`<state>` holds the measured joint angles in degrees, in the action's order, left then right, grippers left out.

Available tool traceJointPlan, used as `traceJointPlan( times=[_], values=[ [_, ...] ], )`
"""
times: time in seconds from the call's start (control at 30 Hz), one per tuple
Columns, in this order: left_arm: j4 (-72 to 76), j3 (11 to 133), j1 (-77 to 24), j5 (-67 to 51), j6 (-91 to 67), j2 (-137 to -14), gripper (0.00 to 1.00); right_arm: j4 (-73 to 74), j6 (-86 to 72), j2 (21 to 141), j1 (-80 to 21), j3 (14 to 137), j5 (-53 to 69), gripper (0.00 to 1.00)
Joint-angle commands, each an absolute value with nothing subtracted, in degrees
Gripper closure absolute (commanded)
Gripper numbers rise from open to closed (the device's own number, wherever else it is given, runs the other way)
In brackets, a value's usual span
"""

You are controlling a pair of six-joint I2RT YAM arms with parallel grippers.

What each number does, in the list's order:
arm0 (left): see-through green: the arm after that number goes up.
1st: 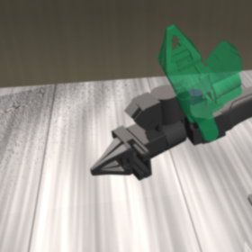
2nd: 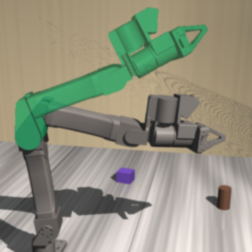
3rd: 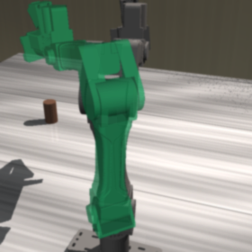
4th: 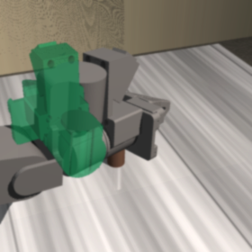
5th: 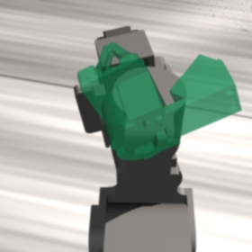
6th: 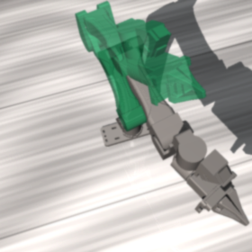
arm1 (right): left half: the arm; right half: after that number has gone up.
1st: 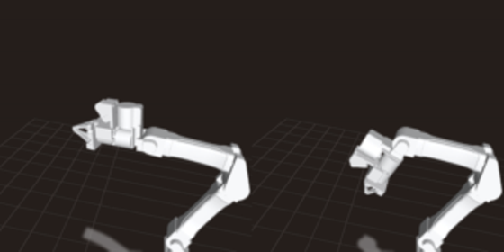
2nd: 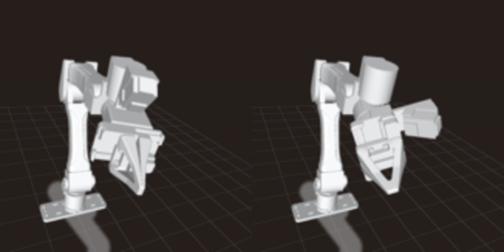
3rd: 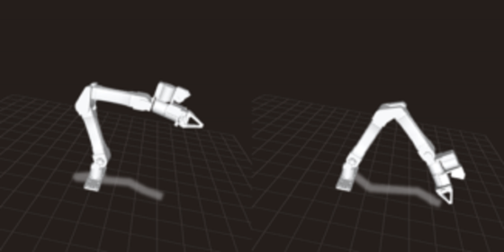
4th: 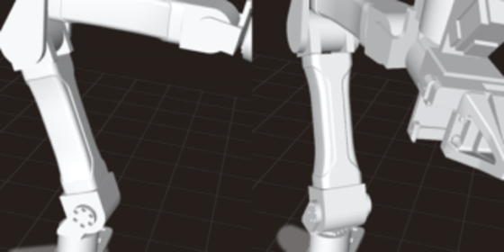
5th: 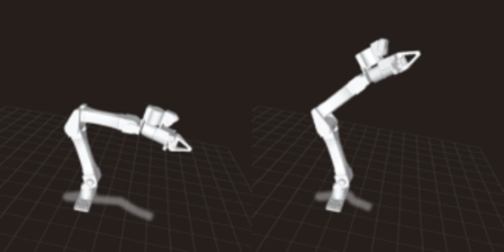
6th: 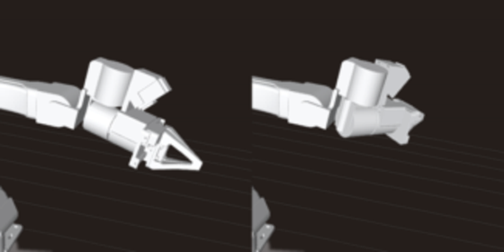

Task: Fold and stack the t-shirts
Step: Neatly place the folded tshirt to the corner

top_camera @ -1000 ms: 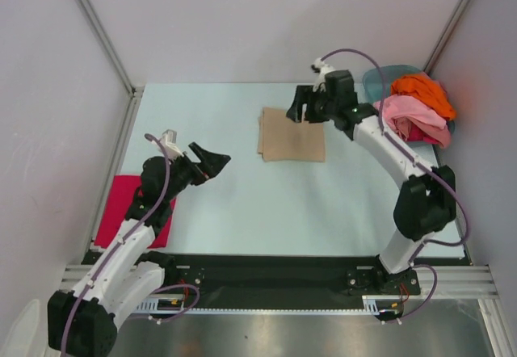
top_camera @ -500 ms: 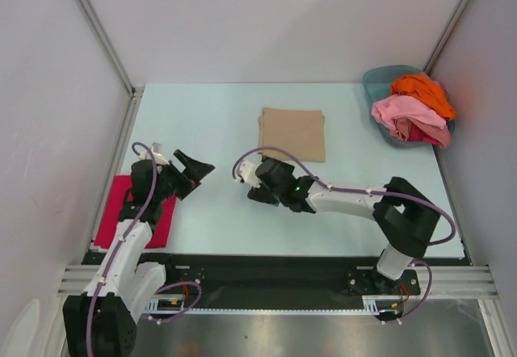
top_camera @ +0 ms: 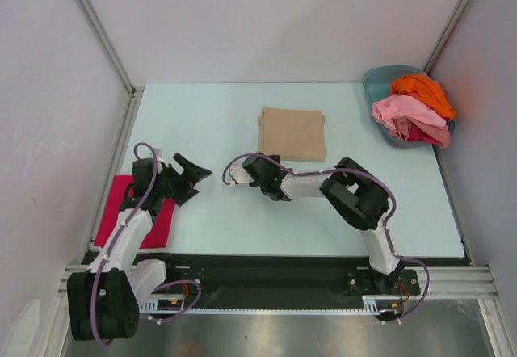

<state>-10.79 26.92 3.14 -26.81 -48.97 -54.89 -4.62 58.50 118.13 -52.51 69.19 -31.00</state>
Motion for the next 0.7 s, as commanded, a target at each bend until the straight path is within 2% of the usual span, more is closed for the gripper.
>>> traceJointPlan(
  times=[0.0, 0.23, 0.33, 0.37, 0.53, 0.67],
  values=[
    [-9.94, 30.67, 3.43, -27.51, -47.63, -56.86, 0.0, -4.57, 62.93, 121.64, -50.19, 73.29, -30.06, 0.48],
    [-5.28, 35.5, 1.85, -28.82, -50.44, -66.43, 0.0, -2.03, 61.09, 123.66, -47.38, 77.16, -27.43, 0.74],
    [-1.24, 37.79, 0.44, -29.53, -53.78, -72.41, 0.0, -1.05, 59.6, 122.61, -46.76, 78.39, -25.93, 0.91],
    [1.73, 38.23, -1.91, -29.44, -55.53, -75.47, 0.0, -0.79, 59.33, 122.17, -46.58, 78.57, -25.75, 1.0],
    [8.69, 42.53, -4.83, -28.04, -59.5, -84.79, 0.0, -0.7, 57.66, 116.9, -45.09, 77.09, -23.38, 1.0],
    [10.54, 50.87, -7.38, -28.92, -60.55, -95.34, 0.0, -0.26, 55.91, 112.33, -43.6, 75.77, -18.82, 1.0]
  ],
)
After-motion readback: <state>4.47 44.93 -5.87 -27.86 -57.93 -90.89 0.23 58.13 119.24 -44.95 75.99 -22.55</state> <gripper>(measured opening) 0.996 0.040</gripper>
